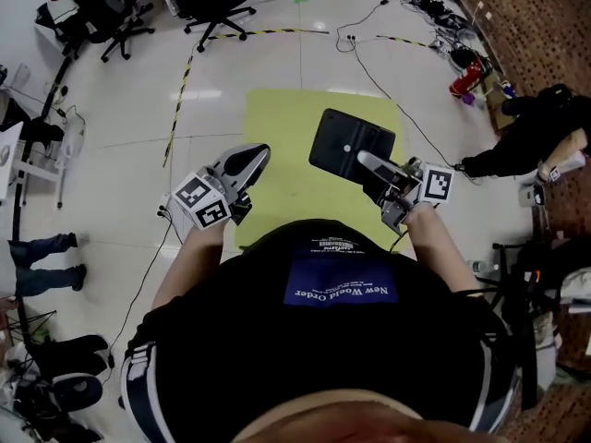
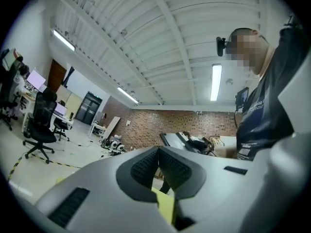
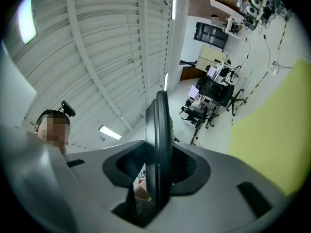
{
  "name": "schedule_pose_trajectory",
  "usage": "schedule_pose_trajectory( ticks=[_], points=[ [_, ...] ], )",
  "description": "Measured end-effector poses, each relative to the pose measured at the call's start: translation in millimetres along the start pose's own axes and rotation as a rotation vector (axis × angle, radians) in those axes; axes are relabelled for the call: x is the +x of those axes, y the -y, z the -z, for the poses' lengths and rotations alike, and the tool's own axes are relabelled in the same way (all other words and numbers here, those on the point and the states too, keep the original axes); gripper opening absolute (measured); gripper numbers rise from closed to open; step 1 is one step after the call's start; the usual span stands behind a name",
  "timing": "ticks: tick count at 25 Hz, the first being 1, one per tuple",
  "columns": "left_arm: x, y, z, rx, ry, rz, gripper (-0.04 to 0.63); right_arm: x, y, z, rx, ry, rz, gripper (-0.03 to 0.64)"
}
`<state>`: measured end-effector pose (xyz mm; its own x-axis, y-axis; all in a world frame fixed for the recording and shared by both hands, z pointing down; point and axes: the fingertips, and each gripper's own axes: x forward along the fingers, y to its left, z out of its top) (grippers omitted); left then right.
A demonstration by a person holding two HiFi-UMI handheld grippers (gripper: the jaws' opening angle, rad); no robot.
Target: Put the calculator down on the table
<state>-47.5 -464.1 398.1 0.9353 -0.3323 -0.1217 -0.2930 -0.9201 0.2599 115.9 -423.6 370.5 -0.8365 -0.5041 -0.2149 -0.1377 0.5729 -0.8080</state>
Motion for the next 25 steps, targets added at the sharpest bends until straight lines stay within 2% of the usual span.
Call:
schedule_pose_trajectory(
  ticks=[3, 8, 12, 17, 21, 25],
  points=[
    [12, 4, -1, -0.006, 0.025, -0.026, 0.008, -7, 5, -8, 0.0, -0.049, -0.003, 0.127],
    [28, 17, 2, -0.005, 0.023, -0.034, 0.008, -13, 8, -23, -0.006, -0.059, -0.04, 0.129],
    [19, 18, 9, -0.007, 0.002, -0.05, 0.008, -8, 10, -18, 0.001, -0.069, -0.041, 0.129],
    [8, 9, 21, -0.057, -0.034, -0.072, 0.008, -1, 24, -15, 0.019, -0.075, 0.0, 0.127],
    [4, -4, 52, -0.106, -0.087, -0.078, 0.008, 3, 66, -10, 0.056, -0.092, 0.058, 0.129],
    [18, -30, 104, -0.168, -0.137, -0.079, 0.008, -12, 163, 1, 0.077, -0.139, 0.176, 0.129]
  ],
)
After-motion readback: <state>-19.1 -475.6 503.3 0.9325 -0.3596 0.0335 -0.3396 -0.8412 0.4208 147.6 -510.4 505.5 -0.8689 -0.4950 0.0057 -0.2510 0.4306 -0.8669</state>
